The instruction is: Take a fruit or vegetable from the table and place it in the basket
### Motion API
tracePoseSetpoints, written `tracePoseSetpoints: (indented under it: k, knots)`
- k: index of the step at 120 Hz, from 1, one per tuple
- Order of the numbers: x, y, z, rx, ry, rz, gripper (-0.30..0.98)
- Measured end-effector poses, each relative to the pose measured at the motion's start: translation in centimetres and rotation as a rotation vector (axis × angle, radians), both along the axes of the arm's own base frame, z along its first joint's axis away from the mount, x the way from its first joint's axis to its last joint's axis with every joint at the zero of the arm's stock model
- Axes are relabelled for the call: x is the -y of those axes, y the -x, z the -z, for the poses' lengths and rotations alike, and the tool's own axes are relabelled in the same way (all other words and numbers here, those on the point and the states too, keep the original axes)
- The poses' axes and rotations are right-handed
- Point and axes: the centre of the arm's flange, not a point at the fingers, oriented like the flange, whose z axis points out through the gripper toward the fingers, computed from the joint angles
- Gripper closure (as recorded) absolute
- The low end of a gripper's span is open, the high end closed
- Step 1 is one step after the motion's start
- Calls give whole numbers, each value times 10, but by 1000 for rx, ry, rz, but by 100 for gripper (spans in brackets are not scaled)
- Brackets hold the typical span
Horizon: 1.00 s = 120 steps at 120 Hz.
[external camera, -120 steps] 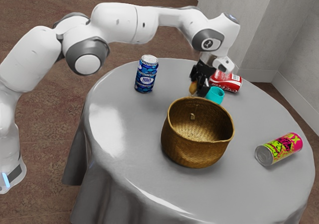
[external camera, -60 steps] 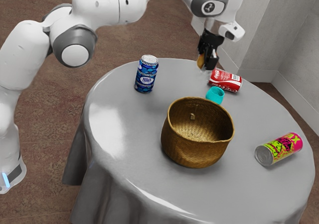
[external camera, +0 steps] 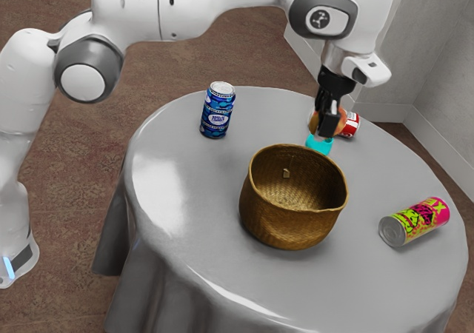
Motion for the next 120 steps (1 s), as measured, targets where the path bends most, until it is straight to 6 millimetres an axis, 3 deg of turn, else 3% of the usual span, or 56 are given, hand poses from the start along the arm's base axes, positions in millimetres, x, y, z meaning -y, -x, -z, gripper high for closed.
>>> tracePoseSetpoints:
  k: [26,54,80,97,120]
  knots:
    - [9,22,30,-65,4,23,47]
    - [30,20,79,-91,5,53,47]
    - [31,15,103,-83,8,50,47]
    - [32,12,105,-69,13,50,17]
    - [32,12,96,-46,17,49,5]
